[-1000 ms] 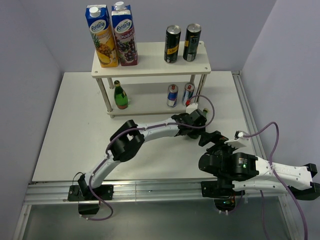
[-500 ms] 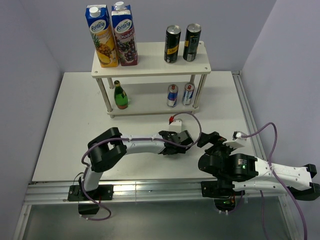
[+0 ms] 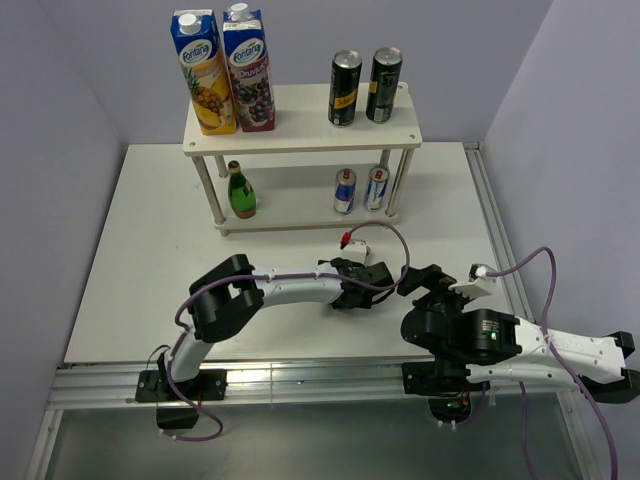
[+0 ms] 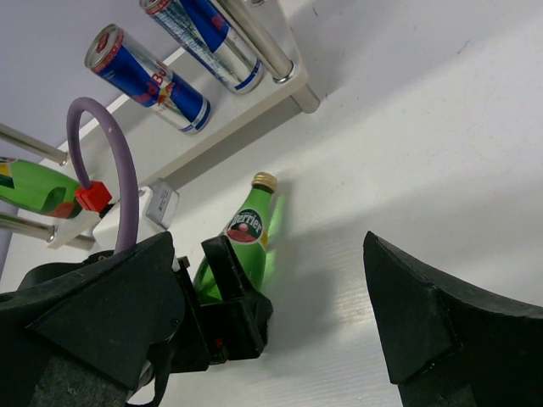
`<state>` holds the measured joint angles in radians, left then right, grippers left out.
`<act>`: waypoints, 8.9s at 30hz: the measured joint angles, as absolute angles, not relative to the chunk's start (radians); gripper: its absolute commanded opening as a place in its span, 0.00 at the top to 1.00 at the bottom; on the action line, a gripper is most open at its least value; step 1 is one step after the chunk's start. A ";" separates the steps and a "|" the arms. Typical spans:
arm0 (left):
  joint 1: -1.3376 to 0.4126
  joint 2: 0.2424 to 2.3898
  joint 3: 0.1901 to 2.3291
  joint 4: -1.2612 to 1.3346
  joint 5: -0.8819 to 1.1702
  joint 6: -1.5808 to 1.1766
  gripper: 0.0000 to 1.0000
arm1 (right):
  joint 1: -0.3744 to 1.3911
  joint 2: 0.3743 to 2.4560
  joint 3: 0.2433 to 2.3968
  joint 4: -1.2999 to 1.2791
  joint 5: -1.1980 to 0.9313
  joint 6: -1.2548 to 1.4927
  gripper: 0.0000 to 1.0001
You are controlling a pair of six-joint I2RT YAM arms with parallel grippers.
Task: Place and organize the beverage onto the shelf
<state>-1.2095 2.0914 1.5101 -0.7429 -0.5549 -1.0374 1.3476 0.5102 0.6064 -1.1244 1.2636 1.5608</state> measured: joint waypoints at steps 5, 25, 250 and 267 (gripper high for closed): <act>-1.195 2.109 1.559 -0.834 -0.564 -1.006 0.03 | 1.348 0.501 0.600 -1.116 1.264 1.539 0.00; -1.133 2.179 1.697 -0.970 -0.540 -0.826 0.07 | 1.348 0.503 0.600 -1.092 1.264 1.528 0.00; -1.302 0.813 0.628 -0.116 -0.192 -0.455 1.00 | 1.343 0.316 0.507 0.053 0.531 0.239 0.00; -1.302 0.849 0.599 -0.033 -0.109 -0.492 1.00 | 1.332 0.490 0.548 0.127 0.583 0.295 0.00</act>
<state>-1.3022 0.8486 0.5995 -0.0334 -0.1085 -0.4915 1.3323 0.4904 0.5476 0.1268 0.5827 0.2947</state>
